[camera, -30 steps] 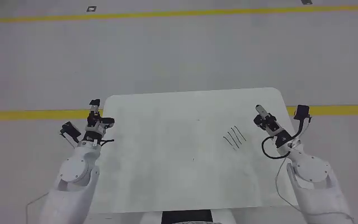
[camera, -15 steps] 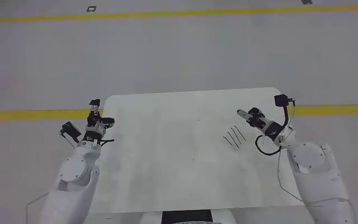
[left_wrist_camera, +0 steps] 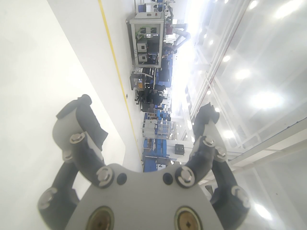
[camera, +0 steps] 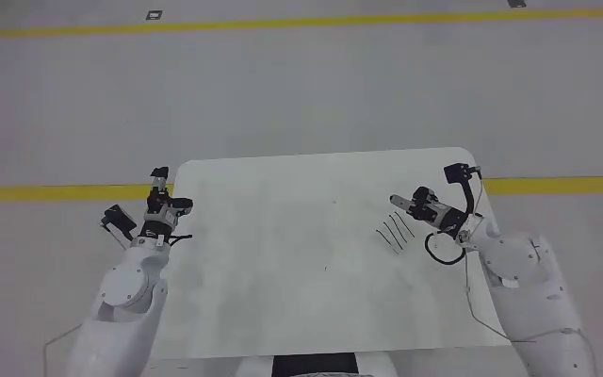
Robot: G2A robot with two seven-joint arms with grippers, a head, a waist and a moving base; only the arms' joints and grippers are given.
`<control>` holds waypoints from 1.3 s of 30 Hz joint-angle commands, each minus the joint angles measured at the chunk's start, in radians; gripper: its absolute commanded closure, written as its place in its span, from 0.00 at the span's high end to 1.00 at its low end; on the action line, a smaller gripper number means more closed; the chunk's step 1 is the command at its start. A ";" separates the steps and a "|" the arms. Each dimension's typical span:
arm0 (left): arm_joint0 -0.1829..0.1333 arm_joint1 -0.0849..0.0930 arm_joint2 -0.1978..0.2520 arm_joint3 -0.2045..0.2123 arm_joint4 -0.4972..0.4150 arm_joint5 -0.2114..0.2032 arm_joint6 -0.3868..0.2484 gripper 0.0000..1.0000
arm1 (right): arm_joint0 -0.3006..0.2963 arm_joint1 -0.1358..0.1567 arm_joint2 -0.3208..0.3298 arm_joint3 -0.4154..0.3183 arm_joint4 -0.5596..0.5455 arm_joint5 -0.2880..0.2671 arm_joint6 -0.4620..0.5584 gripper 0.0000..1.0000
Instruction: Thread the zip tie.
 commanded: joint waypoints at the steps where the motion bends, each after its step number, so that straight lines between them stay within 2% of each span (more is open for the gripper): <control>1: 0.000 0.000 0.000 0.000 0.000 0.000 0.000 1.00 | 0.015 0.003 -0.006 -0.020 -0.067 -0.015 0.010 1.00; 2: 0.000 0.000 0.000 0.000 0.000 0.000 0.000 1.00 | 0.036 0.004 -0.022 -0.021 -0.132 -0.008 0.007 1.00; 5: 0.000 0.000 0.000 0.000 0.000 0.000 0.000 1.00 | 0.086 0.004 -0.063 -0.009 -0.195 -0.005 0.019 1.00; 9: 0.000 0.000 0.000 0.000 0.000 0.000 0.000 1.00 | 0.177 0.006 -0.147 0.021 -0.338 -0.015 0.097 1.00; 13: 0.000 0.000 0.000 0.000 0.000 0.000 0.000 1.00 | 0.249 0.004 -0.233 0.072 -0.421 -0.015 0.140 1.00; 16: 0.000 0.000 0.000 0.000 0.000 0.000 0.000 1.00 | 0.278 0.006 -0.294 0.094 -0.475 -0.015 0.186 1.00; 29: 0.000 0.000 0.000 0.000 0.000 0.000 0.000 1.00 | 0.278 0.006 -0.294 0.094 -0.475 -0.015 0.186 1.00; 31: 0.000 0.000 0.000 0.000 0.000 0.000 0.000 1.00 | 0.282 0.008 -0.300 0.070 -0.500 -0.015 0.192 1.00; 33: 0.000 0.000 0.000 0.000 0.000 0.000 0.000 1.00 | 0.274 0.021 -0.301 0.040 -0.549 -0.015 0.214 1.00; 39: 0.000 0.000 0.000 0.000 0.000 0.000 0.000 1.00 | 0.253 0.066 -0.315 -0.035 -0.601 -0.015 0.276 1.00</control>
